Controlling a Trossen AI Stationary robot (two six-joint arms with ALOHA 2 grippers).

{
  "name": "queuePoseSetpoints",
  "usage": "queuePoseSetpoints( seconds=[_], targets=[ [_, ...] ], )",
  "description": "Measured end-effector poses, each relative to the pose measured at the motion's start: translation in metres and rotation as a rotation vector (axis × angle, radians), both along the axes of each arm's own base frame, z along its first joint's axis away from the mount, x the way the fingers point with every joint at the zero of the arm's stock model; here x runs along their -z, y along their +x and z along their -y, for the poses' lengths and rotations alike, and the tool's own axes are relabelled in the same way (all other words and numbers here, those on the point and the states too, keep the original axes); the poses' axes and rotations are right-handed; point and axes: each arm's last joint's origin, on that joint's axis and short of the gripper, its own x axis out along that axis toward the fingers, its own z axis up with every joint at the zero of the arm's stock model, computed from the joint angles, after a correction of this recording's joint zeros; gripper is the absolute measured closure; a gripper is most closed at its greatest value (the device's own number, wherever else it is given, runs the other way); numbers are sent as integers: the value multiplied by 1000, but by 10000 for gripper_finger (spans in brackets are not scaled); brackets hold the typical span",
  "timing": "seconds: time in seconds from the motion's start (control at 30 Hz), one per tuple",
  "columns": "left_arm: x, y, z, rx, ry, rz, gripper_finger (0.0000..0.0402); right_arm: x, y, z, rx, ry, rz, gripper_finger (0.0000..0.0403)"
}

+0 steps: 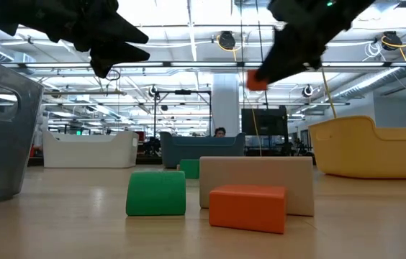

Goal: Sort & place blocks by color
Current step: Put the top orange block into the yellow bin, then put the bottom blue block into the black bin

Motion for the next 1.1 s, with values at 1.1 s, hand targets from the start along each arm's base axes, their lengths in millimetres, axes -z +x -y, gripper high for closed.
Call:
queuePoseSetpoints(
  seconds=[1.1],
  targets=[
    [0, 0, 0, -6, -14, 1, 227, 60, -116, 14, 404, 596, -607, 224]
  ],
)
